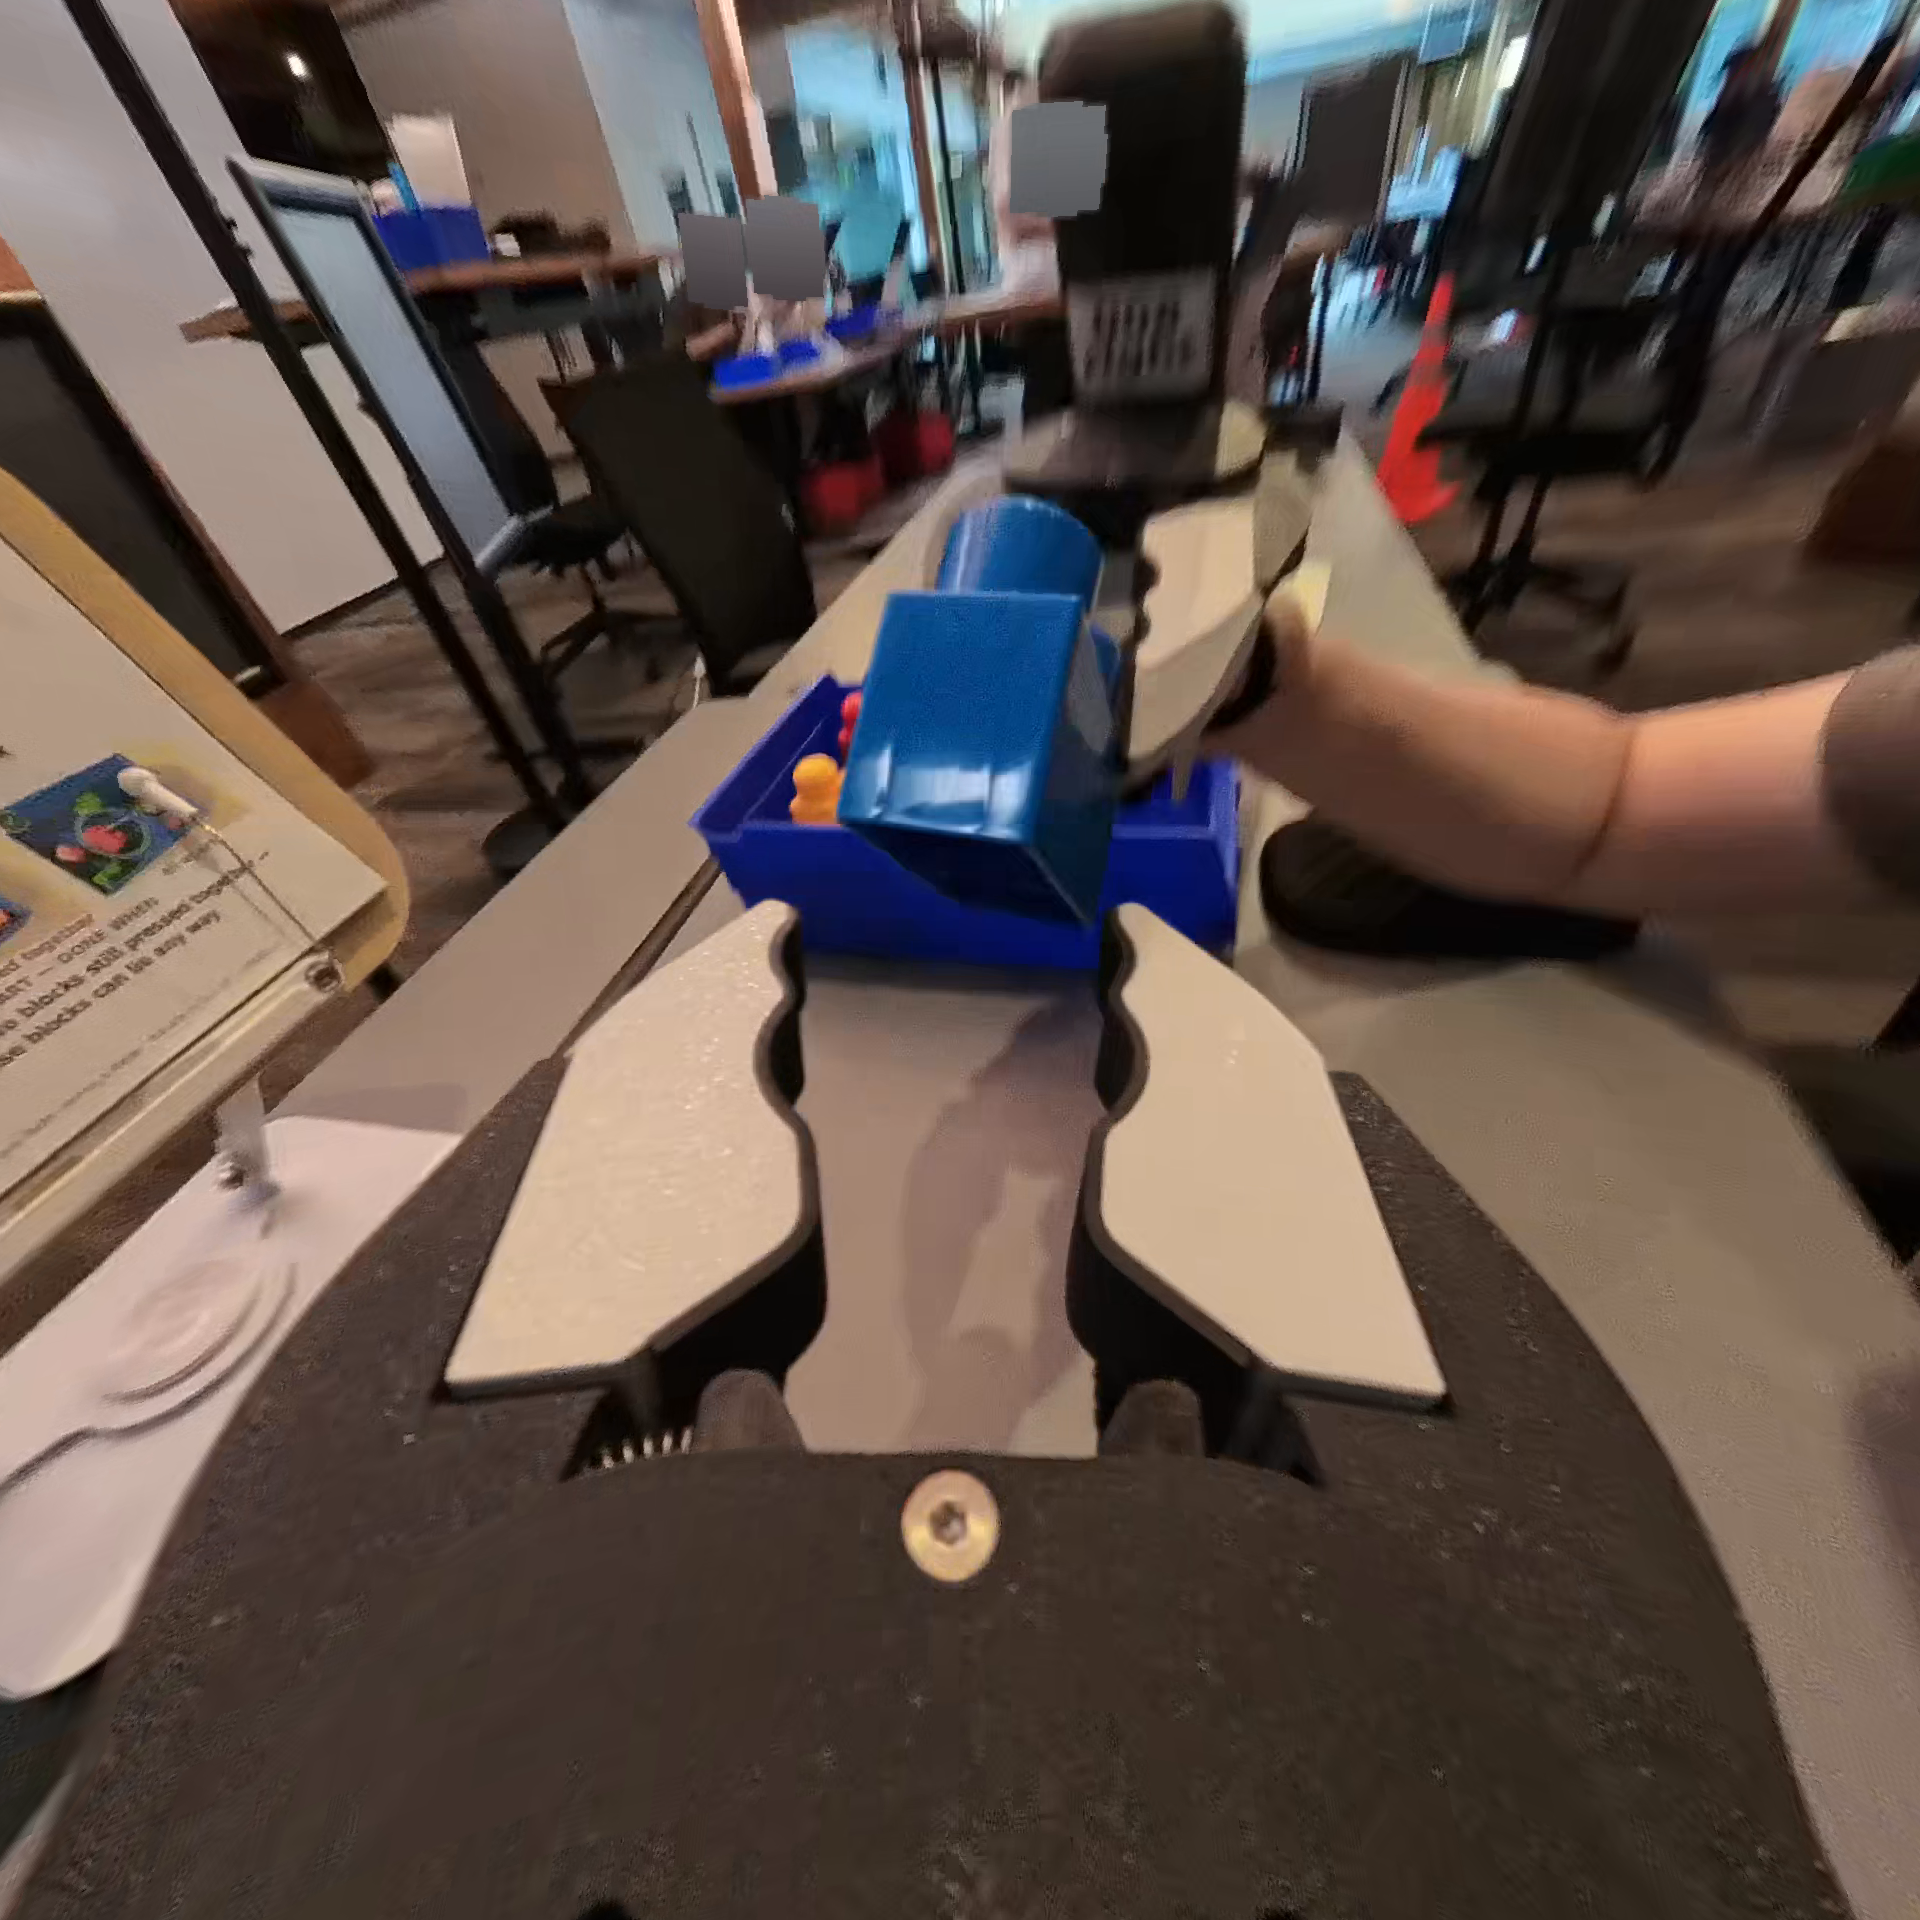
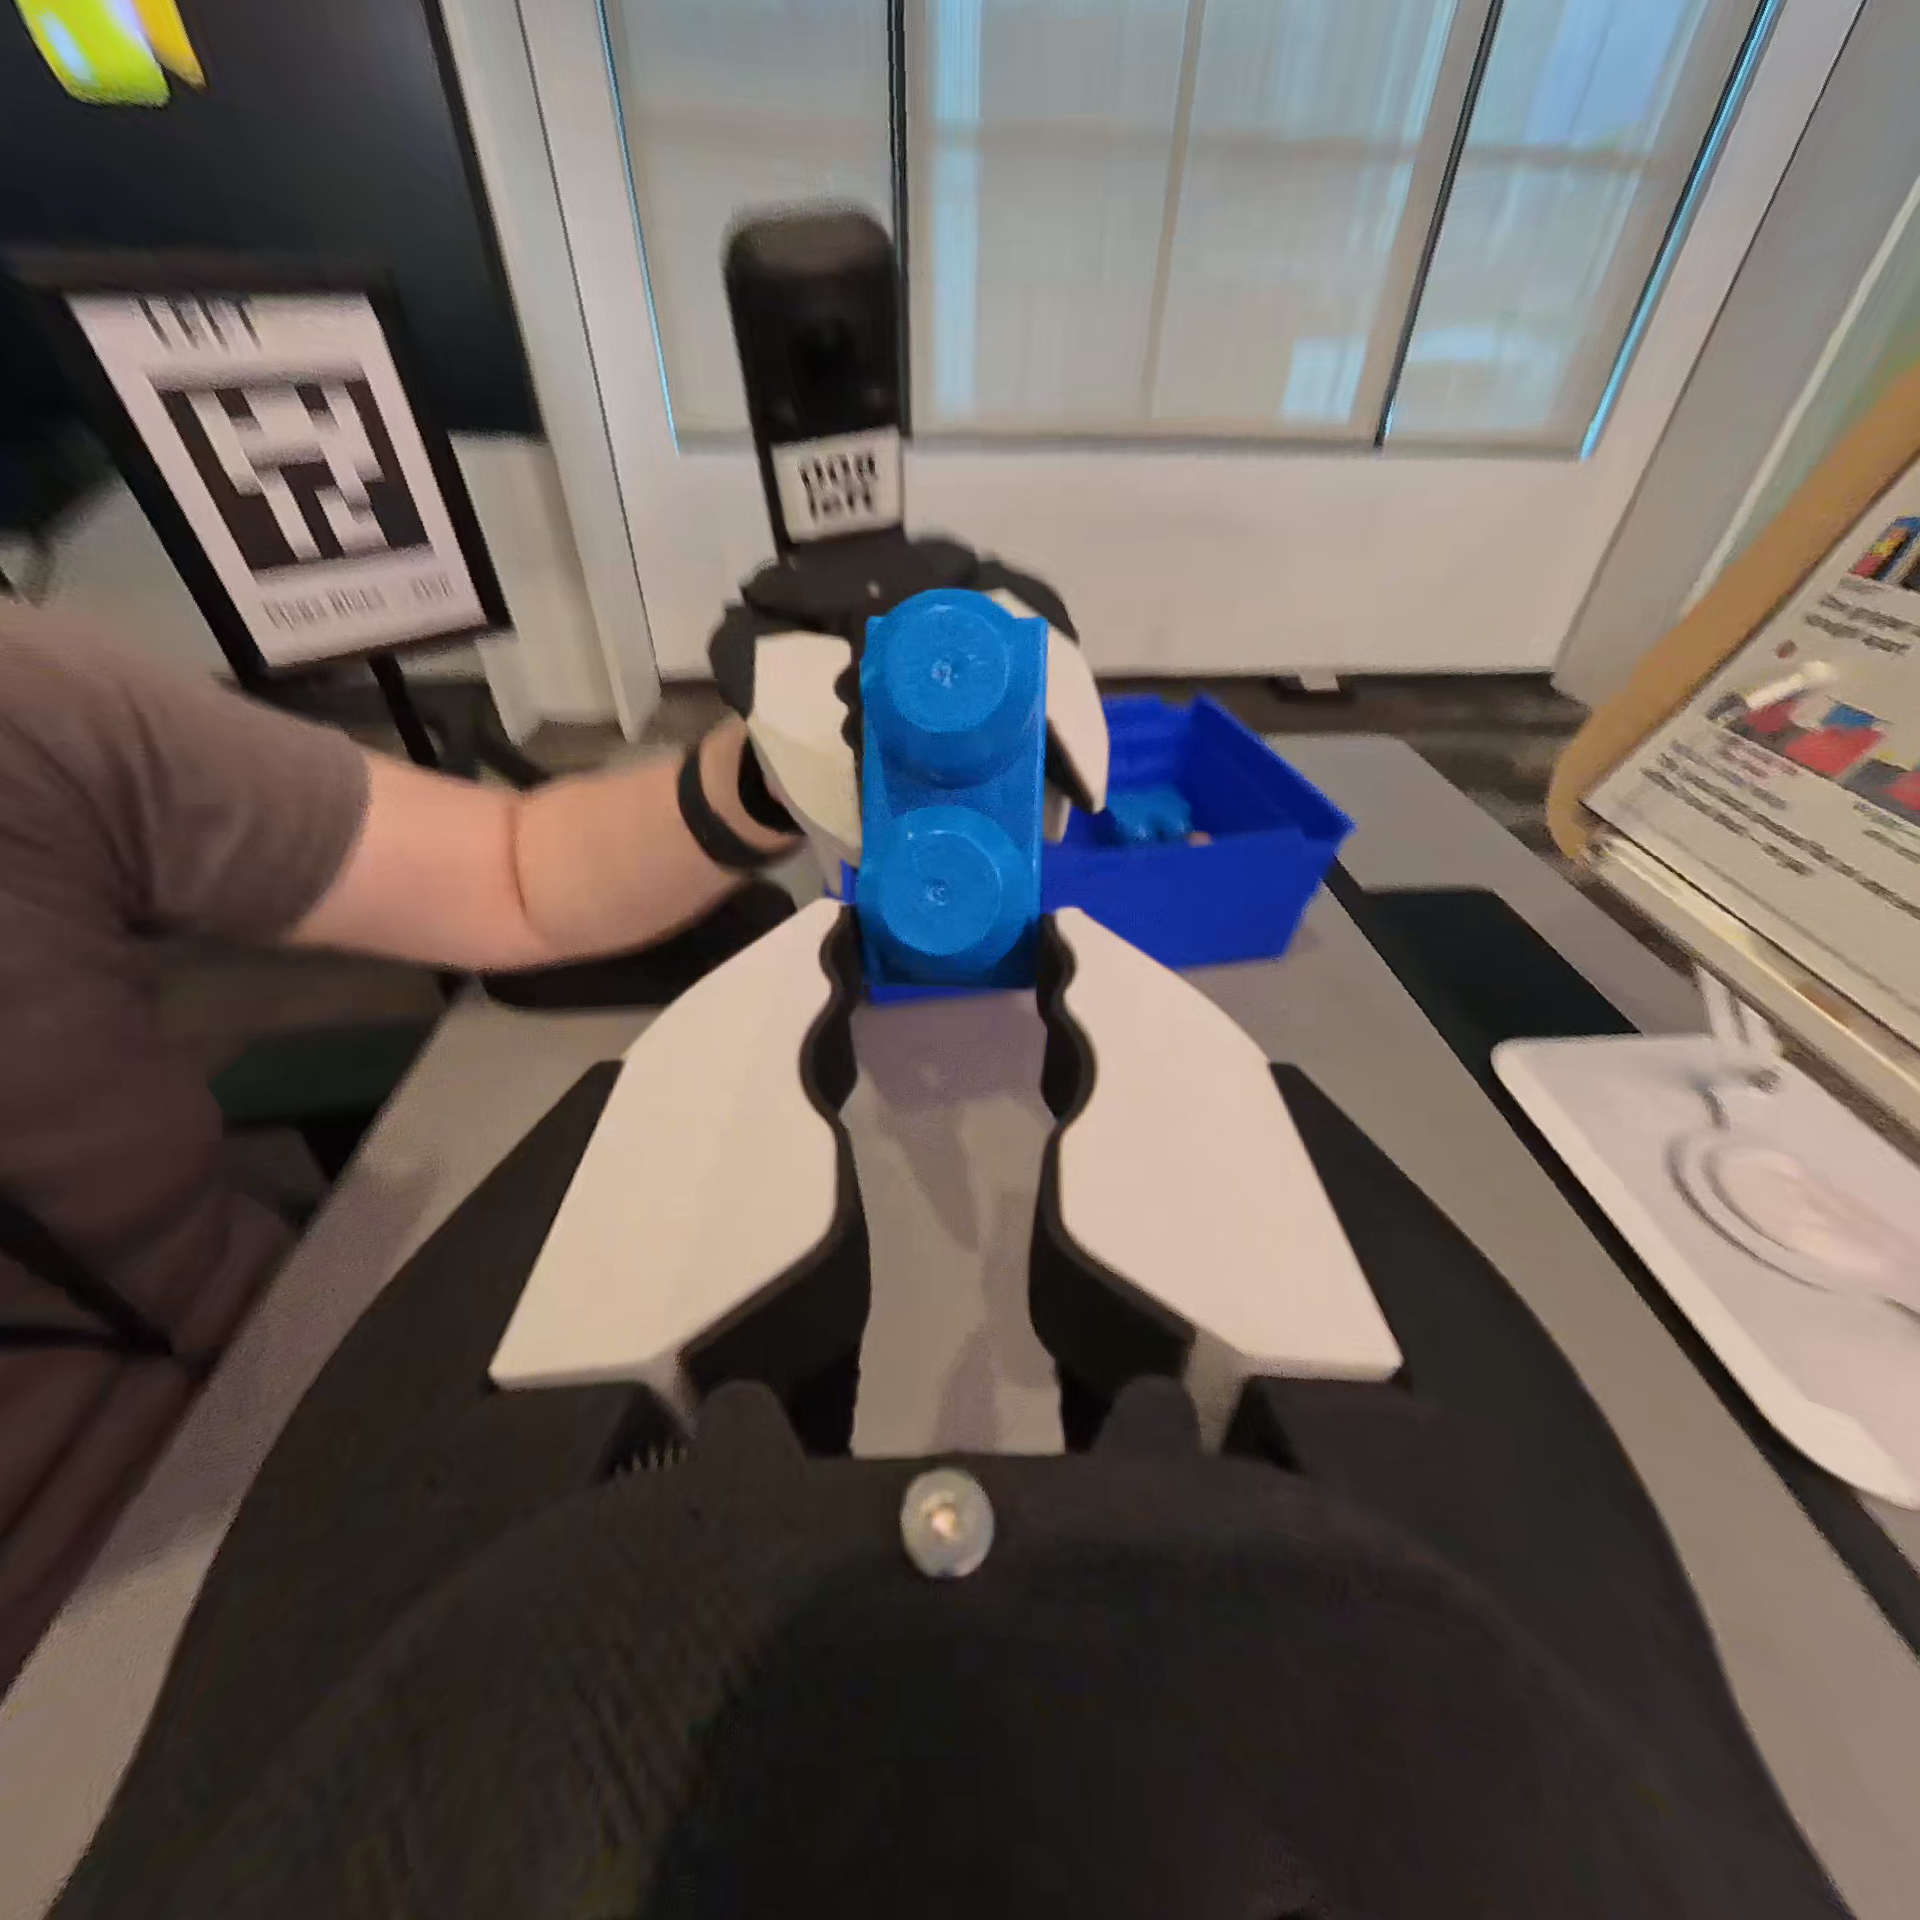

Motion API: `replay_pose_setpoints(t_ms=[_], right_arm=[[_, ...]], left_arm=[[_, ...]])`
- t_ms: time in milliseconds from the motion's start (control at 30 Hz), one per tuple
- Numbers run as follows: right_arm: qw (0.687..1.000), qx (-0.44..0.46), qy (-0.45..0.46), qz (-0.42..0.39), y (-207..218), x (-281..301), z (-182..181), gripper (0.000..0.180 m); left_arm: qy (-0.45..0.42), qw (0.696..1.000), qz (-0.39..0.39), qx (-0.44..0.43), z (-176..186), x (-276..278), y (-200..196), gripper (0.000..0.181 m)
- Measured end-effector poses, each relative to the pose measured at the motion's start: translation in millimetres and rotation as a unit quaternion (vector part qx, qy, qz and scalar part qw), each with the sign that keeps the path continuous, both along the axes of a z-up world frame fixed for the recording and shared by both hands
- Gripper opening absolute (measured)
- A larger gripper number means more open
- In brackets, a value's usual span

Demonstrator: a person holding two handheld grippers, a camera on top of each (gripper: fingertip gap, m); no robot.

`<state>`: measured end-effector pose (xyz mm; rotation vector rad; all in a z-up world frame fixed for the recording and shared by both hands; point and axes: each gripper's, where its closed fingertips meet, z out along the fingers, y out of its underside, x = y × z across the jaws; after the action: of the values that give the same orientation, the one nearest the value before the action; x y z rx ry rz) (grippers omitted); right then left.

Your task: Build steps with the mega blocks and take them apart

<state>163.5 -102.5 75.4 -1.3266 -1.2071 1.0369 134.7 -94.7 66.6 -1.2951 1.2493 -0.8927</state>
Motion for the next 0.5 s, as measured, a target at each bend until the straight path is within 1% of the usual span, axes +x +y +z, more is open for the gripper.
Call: replay_pose_setpoints(t_ms=[67, 133, 167, 267, 333, 500], right_arm=[[0.998, 0.021, -0.065, -0.018, -1, 6, -8, 0.033], [0.992, 0.027, -0.123, -0.022, -5, 7, -19, 0.033], [0.988, 0.03, -0.149, -0.018, -8, 6, -26, 0.033], [0.977, 0.033, -0.208, -0.013, -12, 1, -45, 0.033], [0.975, 0.033, -0.22, -0.008, -14, -3, -51, 0.034], [0.976, 0.024, -0.214, -0.001, -15, -7, -53, 0.033]], left_arm=[[0.058, 0.998, -0.001, 0.008, -20, 6, -3, 0.058], [0.111, 0.994, -0.009, -0.006, -42, 14, -5, 0.06], [0.121, 0.993, -0.013, -0.013, -49, 19, -5, 0.059], [0.108, 0.992, -0.054, -0.048, -56, 28, -17, 0.05], [0.106, 0.99, -0.071, -0.065, -59, 31, -21, 0.046], [0.111, 0.987, -0.087, -0.083, -63, 31, -25, 0.046]])
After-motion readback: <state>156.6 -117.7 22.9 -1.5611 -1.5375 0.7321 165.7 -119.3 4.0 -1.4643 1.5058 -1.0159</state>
